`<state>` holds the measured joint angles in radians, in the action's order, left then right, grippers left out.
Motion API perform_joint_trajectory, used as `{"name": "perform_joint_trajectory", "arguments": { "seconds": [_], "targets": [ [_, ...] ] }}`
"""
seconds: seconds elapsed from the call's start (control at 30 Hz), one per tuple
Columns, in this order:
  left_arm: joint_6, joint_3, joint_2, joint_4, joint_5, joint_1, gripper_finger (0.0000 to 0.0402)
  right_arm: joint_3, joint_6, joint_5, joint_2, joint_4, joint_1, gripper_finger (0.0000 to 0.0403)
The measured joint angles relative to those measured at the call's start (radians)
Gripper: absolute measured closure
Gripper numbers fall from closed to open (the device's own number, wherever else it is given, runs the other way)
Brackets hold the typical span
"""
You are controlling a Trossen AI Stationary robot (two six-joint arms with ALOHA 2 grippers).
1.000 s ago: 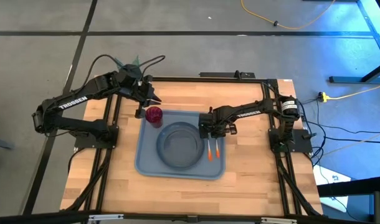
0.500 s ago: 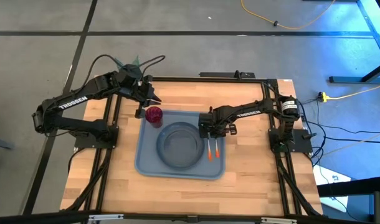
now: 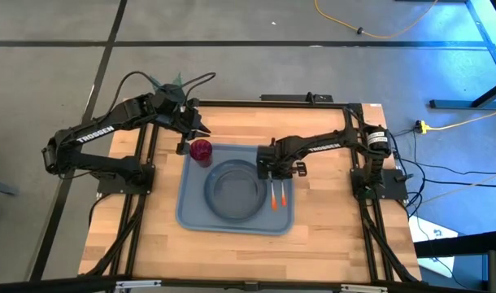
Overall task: Pick and place plate/cup/fork/spoon on tray
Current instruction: Adjust the blue tray
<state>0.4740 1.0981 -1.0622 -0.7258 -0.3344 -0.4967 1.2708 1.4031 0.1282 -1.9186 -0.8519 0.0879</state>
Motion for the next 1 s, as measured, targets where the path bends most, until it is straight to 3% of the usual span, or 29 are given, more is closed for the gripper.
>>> {"name": "perform_joint_trajectory", "arguments": {
  "seconds": [0.27, 0.43, 0.57, 0.8, 1.0],
  "targets": [
    [0.0, 0.0, 0.0, -0.001, 0.0, 0.0, 0.0355, 0.146, -0.119, 0.002, 0.004, -0.133, -0.019, 0.0357],
    [0.0, 0.0, 0.02, -0.002, 0.015, 0.0, 0.0355, 0.299, -0.237, -0.111, 0.004, -0.281, -0.057, 0.0364],
    [-0.022, 0.0, 0.063, -0.022, 0.046, 0.0, 0.0359, 0.436, -0.268, -0.252, 0.005, -0.429, -0.098, 0.0394],
    [-0.164, 0.0, 0.158, -0.217, 0.081, 0.0, 0.0399, 0.613, -0.297, -0.386, 0.007, -0.629, -0.17, 0.0399],
    [-0.33, -0.013, 0.213, -0.45, 0.087, 0.036, 0.04, 0.622, -0.329, -0.368, 0.012, -0.639, -0.253, 0.04]
  ]
}}
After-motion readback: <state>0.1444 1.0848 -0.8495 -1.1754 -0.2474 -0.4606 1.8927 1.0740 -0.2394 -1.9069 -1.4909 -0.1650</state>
